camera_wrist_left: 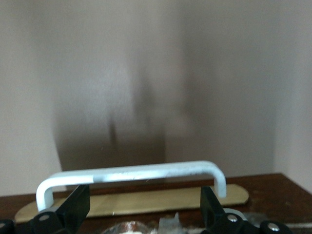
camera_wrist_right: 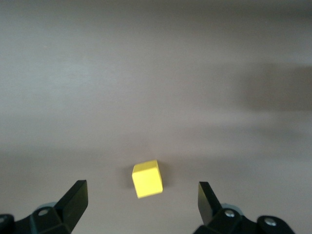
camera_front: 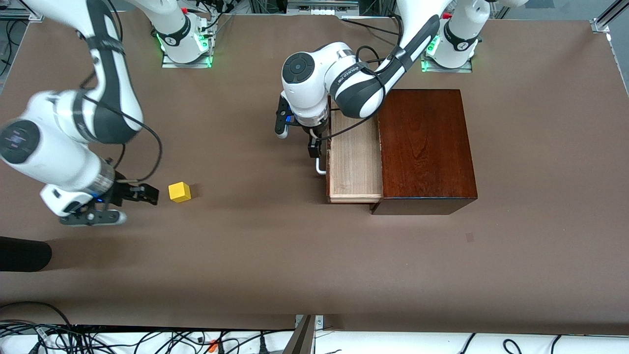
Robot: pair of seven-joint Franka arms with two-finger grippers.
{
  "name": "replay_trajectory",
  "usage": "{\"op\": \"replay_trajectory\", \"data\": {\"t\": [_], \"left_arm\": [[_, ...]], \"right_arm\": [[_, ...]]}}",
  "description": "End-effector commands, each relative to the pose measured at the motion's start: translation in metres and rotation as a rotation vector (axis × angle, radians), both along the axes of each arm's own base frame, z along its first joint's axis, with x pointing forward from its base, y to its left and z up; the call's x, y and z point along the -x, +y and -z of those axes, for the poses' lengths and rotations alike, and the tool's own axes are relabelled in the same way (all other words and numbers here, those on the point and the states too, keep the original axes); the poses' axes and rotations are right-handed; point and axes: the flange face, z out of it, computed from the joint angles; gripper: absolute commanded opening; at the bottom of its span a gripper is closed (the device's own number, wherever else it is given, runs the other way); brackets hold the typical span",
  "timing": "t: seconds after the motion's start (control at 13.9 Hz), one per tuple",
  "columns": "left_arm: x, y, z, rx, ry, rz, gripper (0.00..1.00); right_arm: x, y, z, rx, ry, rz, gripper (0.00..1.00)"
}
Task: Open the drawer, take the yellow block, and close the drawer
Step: 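Release the yellow cube onto the table with the right gripper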
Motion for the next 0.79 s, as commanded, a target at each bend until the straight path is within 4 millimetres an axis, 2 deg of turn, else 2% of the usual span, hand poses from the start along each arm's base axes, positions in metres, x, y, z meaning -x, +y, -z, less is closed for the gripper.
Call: {"op": "replay_trajectory", "data": {"t": [0.0,0.22,0.36,0.72], "left_arm": [[-0.002,0.005,-0.01,-0.049,-0.019,-0.001,1.0],[-0.004,0.011,-0.008,-0.076,-0.004,-0.014,1.0],[-0.006,0.018,-0.006,-0.101,0.007,-0.023,1.0],[-0.011,0.033,-0.006,-0.189,-0.01,-0.017,1.0]], "right_arm": [[0.037,-0.002,-0.069,-0.056,0.037,0.001,1.0],[0.07,-0.013,-0.128,-0.084,0.025,-0.018,1.0],[0.086,-0.018,-0.156,-0.094,0.011,-0.024,1.0],[0.112,-0.024,-0.184,-0.078,0.015,-0.042,1.0]]}}
